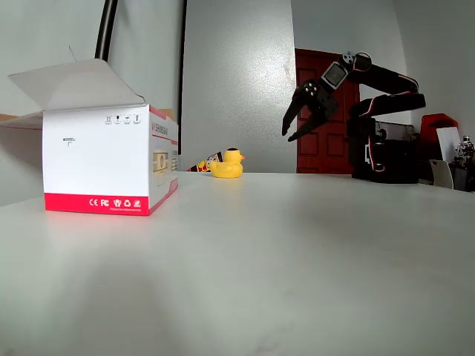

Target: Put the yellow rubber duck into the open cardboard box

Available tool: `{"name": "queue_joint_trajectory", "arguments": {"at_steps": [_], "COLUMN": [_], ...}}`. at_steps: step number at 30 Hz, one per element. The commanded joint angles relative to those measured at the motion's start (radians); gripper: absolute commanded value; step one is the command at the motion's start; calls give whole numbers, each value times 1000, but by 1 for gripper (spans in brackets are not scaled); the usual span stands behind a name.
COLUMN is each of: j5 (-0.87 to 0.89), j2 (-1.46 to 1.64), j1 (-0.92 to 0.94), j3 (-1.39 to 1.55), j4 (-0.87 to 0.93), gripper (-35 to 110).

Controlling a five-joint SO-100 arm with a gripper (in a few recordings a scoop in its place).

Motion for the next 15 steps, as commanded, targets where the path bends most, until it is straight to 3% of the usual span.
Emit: {"name": "queue_joint_trajectory", "arguments": {"at_steps": [1, 7, 15], "j5": [-2, -144, -74], "j2": [-121, -244, -545], "j1": [-8, -3, -3], "j3": [-123, -183, -331], "j4": [-20, -83, -107], "gripper": [6, 7, 13]}}
